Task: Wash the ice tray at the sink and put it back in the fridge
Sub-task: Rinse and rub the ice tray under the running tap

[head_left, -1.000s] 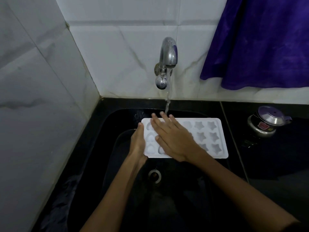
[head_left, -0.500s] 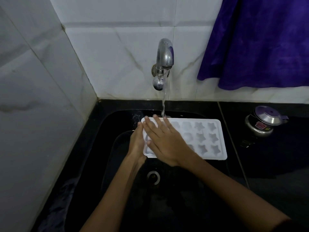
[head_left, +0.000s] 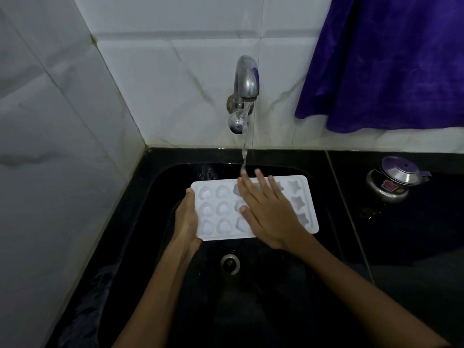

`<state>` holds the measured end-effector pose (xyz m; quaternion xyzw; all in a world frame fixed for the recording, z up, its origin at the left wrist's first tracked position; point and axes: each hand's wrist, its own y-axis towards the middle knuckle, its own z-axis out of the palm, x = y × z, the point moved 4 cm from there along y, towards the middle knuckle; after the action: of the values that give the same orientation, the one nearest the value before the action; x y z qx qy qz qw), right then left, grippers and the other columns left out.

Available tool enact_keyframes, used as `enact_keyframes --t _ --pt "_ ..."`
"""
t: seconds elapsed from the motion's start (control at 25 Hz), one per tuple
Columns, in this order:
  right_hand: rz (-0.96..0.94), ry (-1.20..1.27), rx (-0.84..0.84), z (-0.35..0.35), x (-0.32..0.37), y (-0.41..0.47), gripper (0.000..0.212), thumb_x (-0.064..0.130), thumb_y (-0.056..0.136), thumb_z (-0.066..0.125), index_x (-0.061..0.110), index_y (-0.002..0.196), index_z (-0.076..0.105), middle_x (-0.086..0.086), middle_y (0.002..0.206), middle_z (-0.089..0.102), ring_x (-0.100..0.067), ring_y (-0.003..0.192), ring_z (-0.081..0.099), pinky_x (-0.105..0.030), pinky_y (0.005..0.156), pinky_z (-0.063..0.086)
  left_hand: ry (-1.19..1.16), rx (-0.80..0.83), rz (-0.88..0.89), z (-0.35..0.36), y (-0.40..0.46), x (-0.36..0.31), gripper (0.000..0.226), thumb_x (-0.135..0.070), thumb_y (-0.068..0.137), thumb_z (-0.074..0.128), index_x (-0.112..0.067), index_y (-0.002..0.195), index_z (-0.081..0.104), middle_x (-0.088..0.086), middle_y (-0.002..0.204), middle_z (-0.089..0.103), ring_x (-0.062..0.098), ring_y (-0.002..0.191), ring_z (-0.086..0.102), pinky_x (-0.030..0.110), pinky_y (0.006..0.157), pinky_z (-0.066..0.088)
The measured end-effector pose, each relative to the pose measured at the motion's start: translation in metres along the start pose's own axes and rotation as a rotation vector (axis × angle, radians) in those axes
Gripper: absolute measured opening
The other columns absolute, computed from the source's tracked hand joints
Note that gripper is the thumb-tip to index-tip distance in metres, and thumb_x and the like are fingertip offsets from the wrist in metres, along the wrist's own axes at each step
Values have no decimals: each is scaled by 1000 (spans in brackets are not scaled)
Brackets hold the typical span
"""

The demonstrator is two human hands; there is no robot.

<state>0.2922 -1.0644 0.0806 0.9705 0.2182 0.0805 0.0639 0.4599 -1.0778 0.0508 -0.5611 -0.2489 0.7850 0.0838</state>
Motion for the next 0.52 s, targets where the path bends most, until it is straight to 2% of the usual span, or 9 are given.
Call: enact_keyframes --t 0.04,0.16,0.24,0.4,0.52 --pt "-33 23 -3 2 12 3 56 37 99 19 14 150 8 -3 159 3 -22 146 -6 -36 116 -11 1 0 -9 4 -1 1 52 -53 94 34 -12 102 65 12 87 74 30 73 71 36 54 56" --pt "-300 30 69 16 52 -11 53 34 99 23 16 149 18 -1 158 15 -17 146 6 -33 118 -4 21 -47 4 6 1 -1 56 -51 95 35 -6 111 62 18 104 69 33 90 68 42 76 56" --pt "-338 30 81 15 46 -23 53 35 99 21 17 149 20 1 157 16 -13 146 7 -29 118 -3 41 -74 10 -3 3 -5 54 -50 95 34 -8 113 62 17 105 69 33 92 67 41 74 56" --pt "-86 49 51 2 0 -38 56 41 97 8 21 148 2 4 156 -1 -11 145 -7 -31 119 -2 49 -80 10 -26 0 -9 49 -52 95 33 -16 100 67 9 87 75 27 72 72 34 50 56" --pt "116 -4 37 -2 -10 -39 61 47 94 5 18 146 -8 4 153 -14 -18 144 -16 -32 117 -12 26 -70 -2 -29 -6 -5 49 -52 95 33 -17 97 67 5 77 76 24 67 72 33 46 54"
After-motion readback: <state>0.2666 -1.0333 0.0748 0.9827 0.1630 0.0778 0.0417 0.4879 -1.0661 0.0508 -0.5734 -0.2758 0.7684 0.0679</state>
